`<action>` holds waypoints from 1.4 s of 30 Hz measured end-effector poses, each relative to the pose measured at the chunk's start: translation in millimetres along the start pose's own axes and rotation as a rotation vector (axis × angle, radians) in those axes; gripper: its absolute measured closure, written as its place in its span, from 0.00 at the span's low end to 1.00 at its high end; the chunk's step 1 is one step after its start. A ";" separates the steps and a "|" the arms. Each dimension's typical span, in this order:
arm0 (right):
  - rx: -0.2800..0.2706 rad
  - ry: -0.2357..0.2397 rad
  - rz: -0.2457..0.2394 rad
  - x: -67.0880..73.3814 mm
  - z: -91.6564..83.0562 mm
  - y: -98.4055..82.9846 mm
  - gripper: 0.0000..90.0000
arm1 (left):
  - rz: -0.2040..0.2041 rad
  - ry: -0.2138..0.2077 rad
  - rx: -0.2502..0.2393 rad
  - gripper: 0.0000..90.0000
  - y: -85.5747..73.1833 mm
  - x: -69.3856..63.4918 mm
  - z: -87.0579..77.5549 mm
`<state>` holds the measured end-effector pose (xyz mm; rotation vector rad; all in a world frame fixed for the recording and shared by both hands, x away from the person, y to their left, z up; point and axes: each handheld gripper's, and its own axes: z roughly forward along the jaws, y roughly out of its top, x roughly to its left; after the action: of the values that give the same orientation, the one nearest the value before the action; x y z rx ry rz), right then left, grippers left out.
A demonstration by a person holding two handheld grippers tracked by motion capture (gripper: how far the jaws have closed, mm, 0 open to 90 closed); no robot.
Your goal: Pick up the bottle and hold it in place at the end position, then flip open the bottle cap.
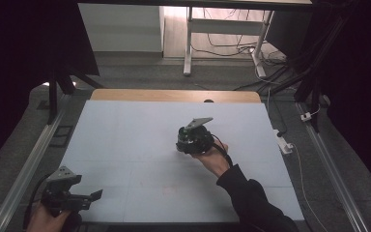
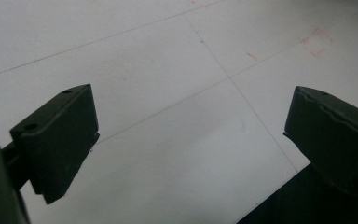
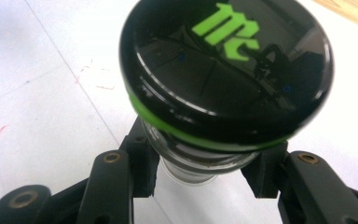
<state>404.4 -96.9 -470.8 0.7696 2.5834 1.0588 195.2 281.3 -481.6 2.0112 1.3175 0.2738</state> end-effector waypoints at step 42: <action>0.032 -0.003 -0.020 -1.7 39.3 -3.6 0.58 | 0.001 -0.049 0.003 0.04 0.9 2.6 0.0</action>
<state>420.6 -77.2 -501.1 0.7503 2.6054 1.0122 197.1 283.4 -481.5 2.0086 1.2879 0.2217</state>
